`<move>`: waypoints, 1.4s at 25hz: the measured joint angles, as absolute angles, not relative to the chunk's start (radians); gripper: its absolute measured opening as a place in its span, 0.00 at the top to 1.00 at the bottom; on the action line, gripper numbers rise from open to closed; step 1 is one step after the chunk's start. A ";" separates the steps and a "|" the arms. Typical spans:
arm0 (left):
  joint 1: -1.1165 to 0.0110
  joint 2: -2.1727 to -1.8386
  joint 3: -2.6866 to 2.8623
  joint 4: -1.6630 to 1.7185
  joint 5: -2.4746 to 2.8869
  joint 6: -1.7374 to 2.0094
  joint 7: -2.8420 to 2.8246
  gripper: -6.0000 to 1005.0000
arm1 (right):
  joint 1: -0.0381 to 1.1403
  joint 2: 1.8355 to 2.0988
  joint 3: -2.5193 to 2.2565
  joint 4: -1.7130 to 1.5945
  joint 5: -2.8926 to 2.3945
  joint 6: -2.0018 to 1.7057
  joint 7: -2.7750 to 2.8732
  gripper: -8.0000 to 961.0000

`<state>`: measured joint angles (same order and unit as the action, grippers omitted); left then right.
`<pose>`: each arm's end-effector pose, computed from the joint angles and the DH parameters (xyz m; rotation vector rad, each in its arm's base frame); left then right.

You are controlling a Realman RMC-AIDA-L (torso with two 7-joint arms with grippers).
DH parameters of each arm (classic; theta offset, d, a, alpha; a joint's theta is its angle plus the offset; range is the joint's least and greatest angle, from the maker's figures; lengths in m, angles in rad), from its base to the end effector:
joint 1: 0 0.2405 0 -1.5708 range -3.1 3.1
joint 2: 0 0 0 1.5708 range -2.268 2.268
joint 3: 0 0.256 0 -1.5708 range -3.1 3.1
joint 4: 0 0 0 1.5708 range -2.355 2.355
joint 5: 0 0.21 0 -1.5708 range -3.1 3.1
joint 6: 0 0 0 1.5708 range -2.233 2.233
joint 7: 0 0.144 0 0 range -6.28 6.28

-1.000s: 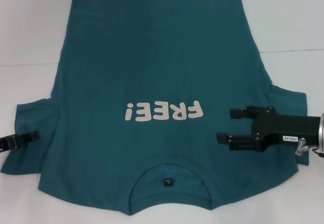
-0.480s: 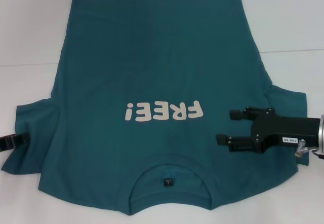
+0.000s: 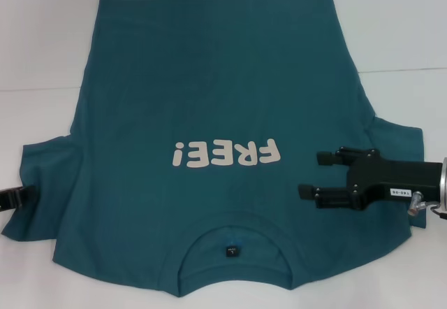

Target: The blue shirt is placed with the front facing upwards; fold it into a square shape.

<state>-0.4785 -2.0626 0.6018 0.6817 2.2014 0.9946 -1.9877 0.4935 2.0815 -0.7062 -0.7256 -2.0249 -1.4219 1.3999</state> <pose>-0.3613 0.3586 0.0359 -1.9473 -1.4047 -0.3849 0.2818 0.3408 0.0089 -2.6126 0.6385 0.5351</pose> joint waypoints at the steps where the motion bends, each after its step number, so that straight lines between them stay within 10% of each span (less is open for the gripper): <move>1: -0.478 -2.062 0.602 0.682 2.200 0.996 -1.988 0.99 | 0.494 2.082 -0.705 -0.726 -2.025 -1.422 1.400 0.04; 25: -0.460 -2.107 0.592 0.919 2.182 1.168 -2.056 0.99 | 0.486 2.077 -0.654 -0.727 -2.017 -1.425 1.416 0.04; 35: -0.487 -2.073 0.605 0.962 2.191 1.213 -2.091 0.99 | 0.484 2.071 -0.618 -0.727 -2.017 -1.447 1.423 0.04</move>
<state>-0.4865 -2.0734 0.6054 0.9619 2.1914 1.2134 -2.0906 0.4835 2.0706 -0.6182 -0.7272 -2.0171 -1.4466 1.4231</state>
